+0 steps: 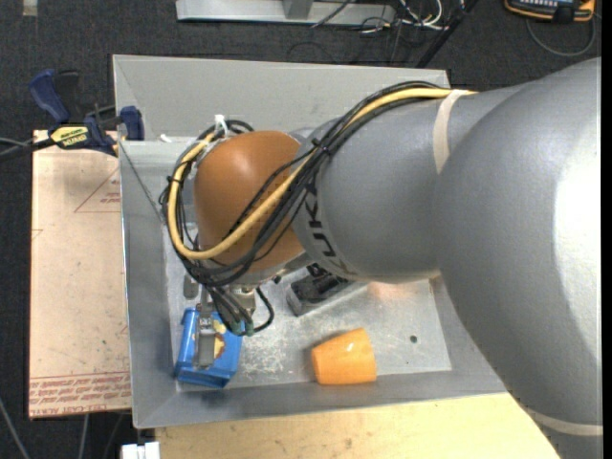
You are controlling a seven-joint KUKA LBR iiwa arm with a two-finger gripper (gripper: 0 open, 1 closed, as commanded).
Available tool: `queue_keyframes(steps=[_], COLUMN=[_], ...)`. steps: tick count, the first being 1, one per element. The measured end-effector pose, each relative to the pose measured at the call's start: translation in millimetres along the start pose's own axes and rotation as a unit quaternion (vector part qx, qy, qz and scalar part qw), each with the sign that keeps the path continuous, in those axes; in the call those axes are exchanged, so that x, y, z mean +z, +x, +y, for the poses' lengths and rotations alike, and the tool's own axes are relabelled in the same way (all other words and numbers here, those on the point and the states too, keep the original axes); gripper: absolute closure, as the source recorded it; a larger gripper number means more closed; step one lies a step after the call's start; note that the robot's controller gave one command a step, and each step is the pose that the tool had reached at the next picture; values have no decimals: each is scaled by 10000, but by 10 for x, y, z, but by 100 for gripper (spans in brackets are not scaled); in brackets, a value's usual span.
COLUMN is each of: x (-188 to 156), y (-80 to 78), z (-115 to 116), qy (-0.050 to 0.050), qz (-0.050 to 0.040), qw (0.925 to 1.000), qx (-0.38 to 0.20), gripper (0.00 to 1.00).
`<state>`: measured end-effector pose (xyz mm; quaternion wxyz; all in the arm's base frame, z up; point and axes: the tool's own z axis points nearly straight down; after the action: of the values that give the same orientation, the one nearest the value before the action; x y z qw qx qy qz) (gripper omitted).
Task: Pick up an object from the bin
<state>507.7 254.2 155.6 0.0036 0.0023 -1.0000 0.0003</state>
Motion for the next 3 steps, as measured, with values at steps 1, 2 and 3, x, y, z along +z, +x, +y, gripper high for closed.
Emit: queue_keyframes(steps=[1,2,3], x=[-45,410,380], y=[-24,82,66], z=[-14,5,7], qy=[-9,-26,-33], qz=[-35,-29,-67], qw=[10000,9877,9747], qx=[23,-1560,-2233], gripper=[0,0,0])
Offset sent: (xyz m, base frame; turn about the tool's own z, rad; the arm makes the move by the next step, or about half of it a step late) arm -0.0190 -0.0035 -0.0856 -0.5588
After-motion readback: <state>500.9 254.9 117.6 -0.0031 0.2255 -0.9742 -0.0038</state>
